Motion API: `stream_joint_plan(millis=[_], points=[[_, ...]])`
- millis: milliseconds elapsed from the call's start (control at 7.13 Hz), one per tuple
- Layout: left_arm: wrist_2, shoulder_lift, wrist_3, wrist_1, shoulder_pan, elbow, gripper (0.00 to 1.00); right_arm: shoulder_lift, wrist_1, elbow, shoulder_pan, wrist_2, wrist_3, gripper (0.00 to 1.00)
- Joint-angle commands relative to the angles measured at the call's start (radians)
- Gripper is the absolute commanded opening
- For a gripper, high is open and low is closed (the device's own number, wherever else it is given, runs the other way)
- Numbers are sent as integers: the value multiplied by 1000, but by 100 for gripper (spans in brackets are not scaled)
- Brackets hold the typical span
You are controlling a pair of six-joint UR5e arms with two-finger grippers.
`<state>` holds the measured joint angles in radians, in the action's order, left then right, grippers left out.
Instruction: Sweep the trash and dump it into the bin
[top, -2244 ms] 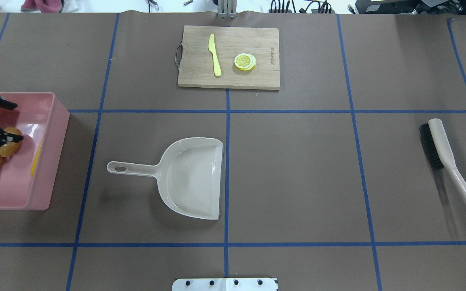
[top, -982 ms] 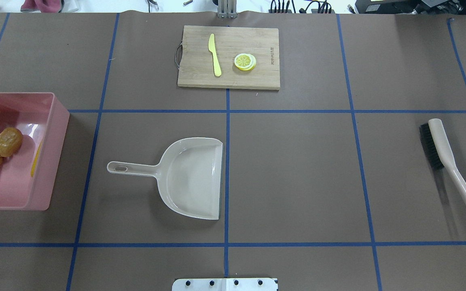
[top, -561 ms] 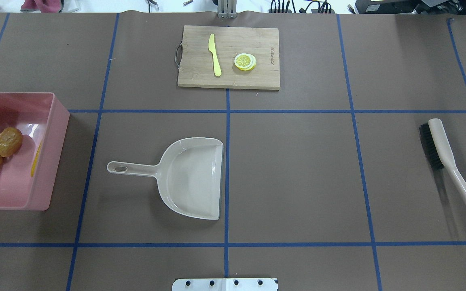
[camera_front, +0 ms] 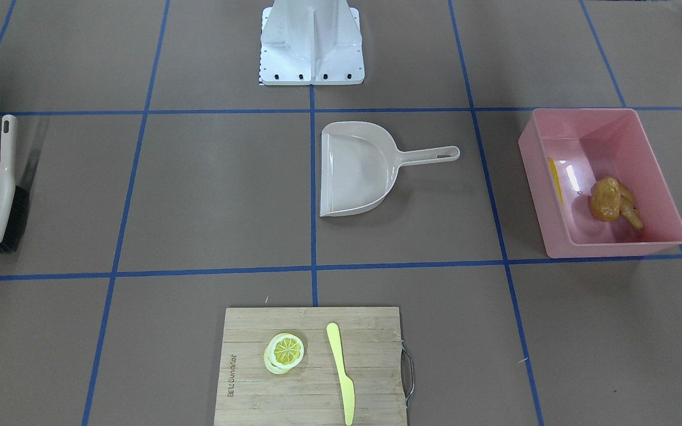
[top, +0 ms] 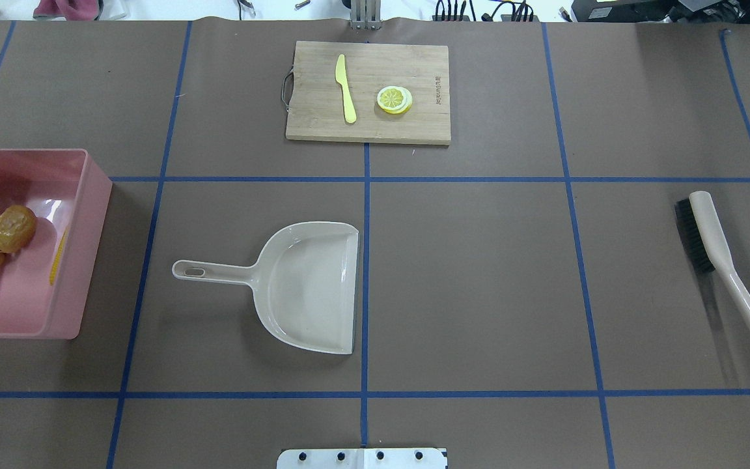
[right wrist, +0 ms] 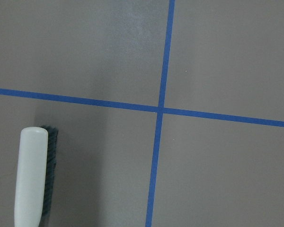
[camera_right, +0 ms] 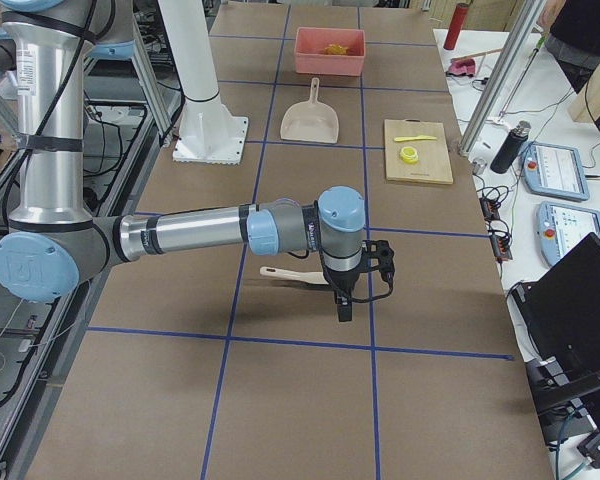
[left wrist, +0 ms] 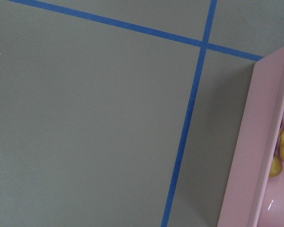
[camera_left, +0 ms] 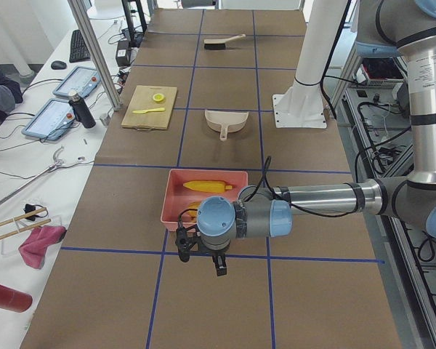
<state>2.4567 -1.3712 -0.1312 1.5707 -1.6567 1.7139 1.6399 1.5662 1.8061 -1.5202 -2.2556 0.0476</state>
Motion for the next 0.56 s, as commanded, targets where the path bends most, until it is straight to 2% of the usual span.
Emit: stream_joint_plan(millis=[0,421], points=[[-2,-2,-1,-1,0,-2,98,-2,0,-2,0,-1,0,100],[4,23,1,-1,-2,6,98,-3,0,-8,0,-1,0,100]])
